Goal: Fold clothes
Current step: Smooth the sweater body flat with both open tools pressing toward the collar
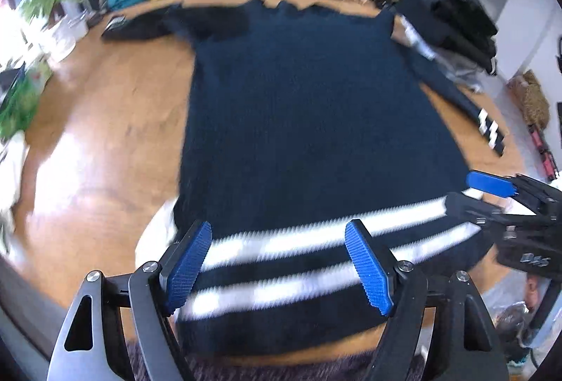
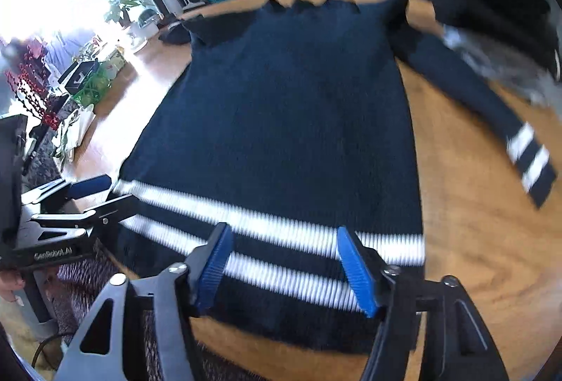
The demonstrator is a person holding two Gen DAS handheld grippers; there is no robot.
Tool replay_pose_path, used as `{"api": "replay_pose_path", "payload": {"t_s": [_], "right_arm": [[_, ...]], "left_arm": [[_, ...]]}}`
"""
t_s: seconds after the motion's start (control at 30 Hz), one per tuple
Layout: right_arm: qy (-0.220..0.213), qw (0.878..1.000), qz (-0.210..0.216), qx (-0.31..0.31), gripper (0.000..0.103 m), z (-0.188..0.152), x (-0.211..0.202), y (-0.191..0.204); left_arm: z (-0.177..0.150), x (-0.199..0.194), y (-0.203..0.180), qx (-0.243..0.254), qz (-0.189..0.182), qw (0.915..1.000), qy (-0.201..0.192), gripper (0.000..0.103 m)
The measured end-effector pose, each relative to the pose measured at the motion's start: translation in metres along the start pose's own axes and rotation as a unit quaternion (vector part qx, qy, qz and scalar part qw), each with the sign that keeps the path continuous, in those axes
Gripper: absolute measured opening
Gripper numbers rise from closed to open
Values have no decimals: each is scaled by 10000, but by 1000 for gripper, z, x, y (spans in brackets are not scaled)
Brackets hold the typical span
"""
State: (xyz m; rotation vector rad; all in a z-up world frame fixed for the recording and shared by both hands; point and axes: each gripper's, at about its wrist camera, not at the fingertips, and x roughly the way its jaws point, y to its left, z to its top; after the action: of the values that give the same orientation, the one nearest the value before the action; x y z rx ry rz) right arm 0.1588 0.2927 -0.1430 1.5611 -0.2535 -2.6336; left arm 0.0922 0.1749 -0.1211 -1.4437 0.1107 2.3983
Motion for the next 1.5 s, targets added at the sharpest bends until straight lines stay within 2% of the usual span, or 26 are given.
{"api": "replay_pose_path", "payload": {"t_s": [0.07,0.13,0.2,0.27,0.33,0.5,0.6,0.73,0.8,0.87,0.93,1.0,1.03,1.13,1.2,1.33,1.37,1.5], "right_arm": [[-127,9994,-318,-78,71,13,7,3],[-255,9979,-578,-139,71,25,15,4],[-334,9974,-618,-161,71,31,22,5],[-260,9978,-595,-113,71,34,30,4],[-171,9980,-609,-51,71,31,39,3],[-29,9958,-887,-211,78,13,47,8],[57,9961,-863,-190,81,1,42,6],[135,9959,-856,-240,83,-16,33,0],[111,9969,-749,-195,82,-19,28,-4],[14,9988,-497,-10,78,-16,17,-8],[-164,9993,-216,270,77,-4,9,-19],[-376,9982,-263,392,77,13,6,-27],[-472,9974,-304,441,77,22,5,-31],[-670,9954,-378,563,77,53,13,-39],[-648,9960,-320,526,77,69,25,-37],[-510,9972,-171,527,76,95,55,-30],[-467,9970,-184,586,76,97,61,-30],[-345,9960,-173,809,76,99,80,-42]], "left_arm": [[9,4,-1,-56,-77,9999,-100,79],[12,15,2,-197,-106,9997,-30,79],[10,27,6,-259,-32,9996,66,79],[3,13,6,-123,126,9998,83,79],[-3,12,2,130,260,9996,5,79],[-11,1,4,209,340,9992,-7,80],[-15,-3,6,241,383,9990,21,80],[-16,-6,14,175,311,9993,145,80],[-11,-10,19,-42,109,9995,284,79],[-1,-22,28,-279,-295,9991,71,79],[12,-29,32,-294,-313,9989,-172,79],[31,-26,33,-191,-85,9993,-295,79],[38,-22,34,-170,-90,9994,-298,79],[61,0,34,-282,-374,9988,-152,78],[70,12,33,-313,-462,9984,-92,78],[67,28,37,-340,-266,9990,151,78],[64,25,38,-258,-256,9993,29,78],[56,15,51,-287,-174,9994,-4,78]]}}
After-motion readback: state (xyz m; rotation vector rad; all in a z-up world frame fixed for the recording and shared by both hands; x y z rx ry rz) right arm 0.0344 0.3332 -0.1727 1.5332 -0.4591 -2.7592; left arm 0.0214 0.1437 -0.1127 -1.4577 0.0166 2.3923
